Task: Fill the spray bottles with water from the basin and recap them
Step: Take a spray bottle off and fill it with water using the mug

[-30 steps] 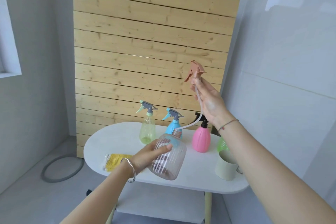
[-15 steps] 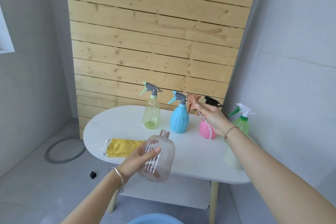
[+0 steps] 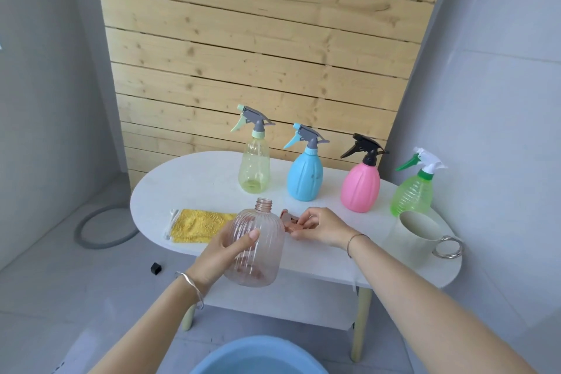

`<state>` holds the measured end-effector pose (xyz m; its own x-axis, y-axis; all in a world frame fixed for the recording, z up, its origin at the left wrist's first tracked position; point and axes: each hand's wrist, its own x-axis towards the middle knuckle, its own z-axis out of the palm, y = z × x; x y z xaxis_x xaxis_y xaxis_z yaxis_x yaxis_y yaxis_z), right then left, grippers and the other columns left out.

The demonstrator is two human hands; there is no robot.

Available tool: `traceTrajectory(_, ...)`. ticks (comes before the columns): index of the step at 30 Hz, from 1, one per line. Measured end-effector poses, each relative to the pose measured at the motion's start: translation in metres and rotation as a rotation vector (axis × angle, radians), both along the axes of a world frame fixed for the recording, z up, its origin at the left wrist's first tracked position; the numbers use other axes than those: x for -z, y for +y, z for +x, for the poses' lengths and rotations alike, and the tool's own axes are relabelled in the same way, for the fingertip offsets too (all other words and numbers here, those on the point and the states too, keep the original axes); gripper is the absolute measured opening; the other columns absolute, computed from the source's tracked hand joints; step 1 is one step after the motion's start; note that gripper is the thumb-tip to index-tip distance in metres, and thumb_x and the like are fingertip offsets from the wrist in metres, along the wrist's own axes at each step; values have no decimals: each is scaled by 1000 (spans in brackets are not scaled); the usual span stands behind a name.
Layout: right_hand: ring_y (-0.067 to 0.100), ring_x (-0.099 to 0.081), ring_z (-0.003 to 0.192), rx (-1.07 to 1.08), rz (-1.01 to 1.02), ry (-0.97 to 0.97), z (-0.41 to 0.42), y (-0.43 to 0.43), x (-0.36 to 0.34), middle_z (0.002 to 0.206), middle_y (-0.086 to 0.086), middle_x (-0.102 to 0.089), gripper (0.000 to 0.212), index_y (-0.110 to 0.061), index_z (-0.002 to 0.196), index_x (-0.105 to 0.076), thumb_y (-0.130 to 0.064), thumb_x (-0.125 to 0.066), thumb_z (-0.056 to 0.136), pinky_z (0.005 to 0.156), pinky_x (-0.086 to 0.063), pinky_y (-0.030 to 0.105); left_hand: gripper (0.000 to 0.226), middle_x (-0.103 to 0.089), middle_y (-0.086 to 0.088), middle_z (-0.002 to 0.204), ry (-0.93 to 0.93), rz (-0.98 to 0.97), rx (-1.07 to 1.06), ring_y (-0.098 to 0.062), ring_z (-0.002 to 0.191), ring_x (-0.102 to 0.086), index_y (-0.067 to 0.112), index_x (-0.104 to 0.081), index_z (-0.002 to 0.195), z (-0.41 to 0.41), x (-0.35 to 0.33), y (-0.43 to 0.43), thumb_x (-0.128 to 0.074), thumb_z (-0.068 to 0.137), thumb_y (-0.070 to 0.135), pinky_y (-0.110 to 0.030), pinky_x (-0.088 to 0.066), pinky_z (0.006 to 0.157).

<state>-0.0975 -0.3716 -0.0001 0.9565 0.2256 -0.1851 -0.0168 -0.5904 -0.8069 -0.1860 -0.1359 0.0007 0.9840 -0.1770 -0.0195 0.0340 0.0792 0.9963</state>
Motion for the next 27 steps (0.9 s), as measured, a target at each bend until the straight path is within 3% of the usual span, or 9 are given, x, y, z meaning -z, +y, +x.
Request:
traceTrajectory(4,3,-52,70,37,64,16,-3,-1,8,78,-8,-61,22,-16,81,-60,-17,-81,74,65,-39,9,75,-71,12,109,-8,-5,-2,-14,108,-65,28,-60,114,0,1,-5,-75,50,66,-39,-50,96)
traceTrajectory(11,9,-57,89,114,90,-1,-5,-10,7,94,-1,-65,30,-18,92,-68,-36,-81,73,79,-42,16,66,-71,8,110,-14,-19,15,-17,107,-66,31,-60,113,-3,0,-14,-71,55,61,-34,-54,89)
traceTrajectory(15,8,-57,89,155,153,-29,-17,-26,-7,93,-3,-65,29,-13,99,-68,-34,-75,80,77,-42,14,68,-68,-1,116,7,-11,10,-25,109,-64,29,-60,113,-6,-1,-24,-72,55,62,-43,-52,95)
traceTrajectory(23,5,-59,79,305,317,-319,-68,-71,-47,82,-9,-67,4,-19,86,-68,-21,-71,84,75,-43,14,70,-71,11,104,-9,-12,77,-15,108,-64,28,-60,114,-17,-12,-65,-73,53,62,-34,-54,89)
traceTrajectory(27,-2,-58,74,420,260,-497,-92,-110,-68,83,-9,-67,6,-16,85,-69,-19,-73,82,69,-45,16,83,-62,6,124,-33,-6,85,-17,121,-56,27,-57,121,-21,-25,-94,-76,54,71,-43,-44,105)
